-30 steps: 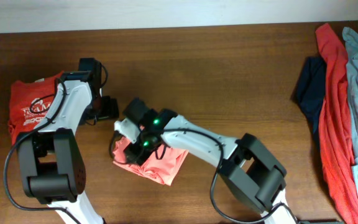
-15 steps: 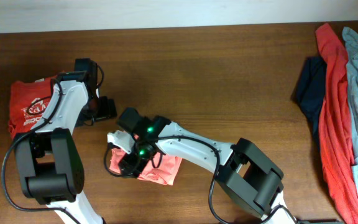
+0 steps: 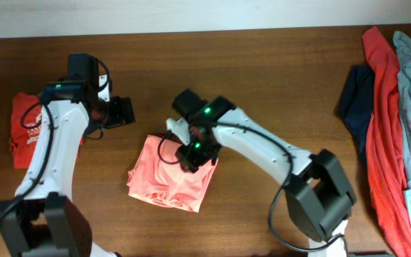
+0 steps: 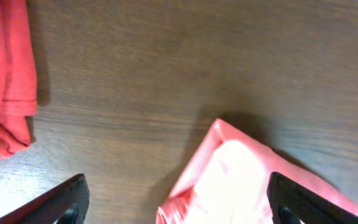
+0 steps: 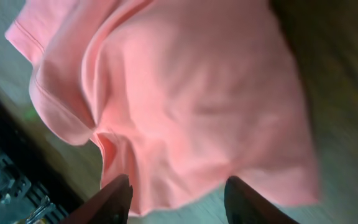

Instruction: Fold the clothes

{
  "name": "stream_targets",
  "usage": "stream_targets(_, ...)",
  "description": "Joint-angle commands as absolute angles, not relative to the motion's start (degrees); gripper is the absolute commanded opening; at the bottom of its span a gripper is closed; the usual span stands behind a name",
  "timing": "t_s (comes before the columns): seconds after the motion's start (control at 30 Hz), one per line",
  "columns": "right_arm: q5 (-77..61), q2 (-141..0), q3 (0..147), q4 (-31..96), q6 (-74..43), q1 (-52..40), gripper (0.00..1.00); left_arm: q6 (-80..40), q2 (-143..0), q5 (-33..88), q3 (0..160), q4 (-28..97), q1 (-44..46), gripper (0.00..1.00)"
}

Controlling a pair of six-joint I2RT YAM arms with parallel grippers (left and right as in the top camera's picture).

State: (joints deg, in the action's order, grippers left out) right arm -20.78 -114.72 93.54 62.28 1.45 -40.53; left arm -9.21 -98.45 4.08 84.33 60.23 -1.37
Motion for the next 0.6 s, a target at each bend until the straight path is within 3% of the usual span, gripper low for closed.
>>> stream_targets(0.0,-20.32,-113.73,93.73,62.74,1.63,-40.10,0.53,-8.03,-98.52,6.83,84.01,61.23,0.58,0.89)
stream_targets(0.1,-20.27,-113.73,93.25,62.78,1.63,-40.10,0.53,-7.99,-98.63,8.67,82.59,61.87,3.20,0.84)
stream_targets(0.13,-20.27,-113.73,93.14,62.85,1.63,-40.10,0.48,-7.99,-98.65,8.82,82.02,62.17,4.29,0.83)
stream_targets(0.17,-20.27,-113.73,93.01,62.87,1.63,-40.10,0.38,-7.99,-98.65,8.80,81.25,62.24,5.43,0.80)
stream_targets(0.2,-20.27,-113.75,92.84,62.83,1.61,-40.07,0.17,-7.99,-98.65,8.75,80.31,62.17,6.59,0.76)
stream_targets(0.23,-20.27,-113.75,92.75,62.78,1.61,-40.10,0.07,-8.01,-98.65,8.60,79.40,62.17,7.57,0.69)
stream_targets(0.27,-20.27,-113.89,92.66,62.67,1.61,-40.10,0.04,-8.01,-98.67,8.45,78.32,62.06,8.51,0.62)
stream_targets(0.37,-20.29,-114.30,92.29,62.15,1.61,-40.10,0.04,-8.08,-98.67,7.53,74.61,60.66,10.44,0.44)
stream_targets(0.57,-20.29,-116.57,90.96,61.54,1.61,-40.10,0.04,-8.27,-98.76,7.75,66.08,55.27,10.83,0.38)
